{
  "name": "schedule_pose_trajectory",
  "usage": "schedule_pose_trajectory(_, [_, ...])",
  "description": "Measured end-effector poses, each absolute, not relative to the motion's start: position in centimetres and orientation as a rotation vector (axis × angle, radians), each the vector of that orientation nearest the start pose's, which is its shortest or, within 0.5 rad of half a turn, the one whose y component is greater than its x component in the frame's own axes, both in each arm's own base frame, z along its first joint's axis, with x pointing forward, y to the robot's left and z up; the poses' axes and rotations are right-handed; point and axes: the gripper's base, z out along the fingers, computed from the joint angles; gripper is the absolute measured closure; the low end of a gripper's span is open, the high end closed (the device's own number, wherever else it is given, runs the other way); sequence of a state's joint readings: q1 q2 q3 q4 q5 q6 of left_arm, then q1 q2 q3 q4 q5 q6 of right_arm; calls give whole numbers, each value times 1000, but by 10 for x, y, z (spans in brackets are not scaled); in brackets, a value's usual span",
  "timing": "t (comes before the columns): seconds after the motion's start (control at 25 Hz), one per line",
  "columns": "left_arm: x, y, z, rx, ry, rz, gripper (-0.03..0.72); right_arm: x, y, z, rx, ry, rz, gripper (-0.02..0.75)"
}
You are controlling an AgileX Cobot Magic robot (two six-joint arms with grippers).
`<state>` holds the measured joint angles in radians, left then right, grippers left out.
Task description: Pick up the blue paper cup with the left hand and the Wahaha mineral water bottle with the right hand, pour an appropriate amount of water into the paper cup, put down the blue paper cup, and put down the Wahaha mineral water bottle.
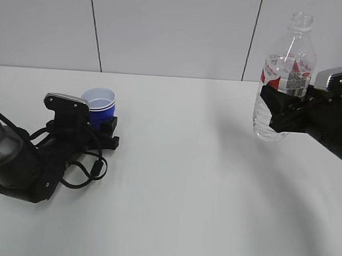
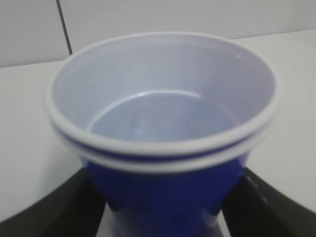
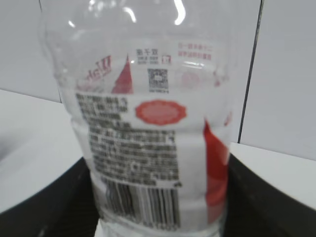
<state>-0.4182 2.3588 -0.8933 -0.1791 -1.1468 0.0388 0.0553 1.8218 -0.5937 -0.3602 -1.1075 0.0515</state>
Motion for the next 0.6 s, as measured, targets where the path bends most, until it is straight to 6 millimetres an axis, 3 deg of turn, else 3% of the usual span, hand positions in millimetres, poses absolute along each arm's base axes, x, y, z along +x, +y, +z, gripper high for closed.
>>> schedule_pose_trajectory(0.32, [360,-144,45,224,1781,-183,127,316,46,163,-383,1587,216,267])
schedule_pose_trajectory(0.6, [358,-144,40,239,1862,-182,124,316,46,163,-383,1587,216,267])
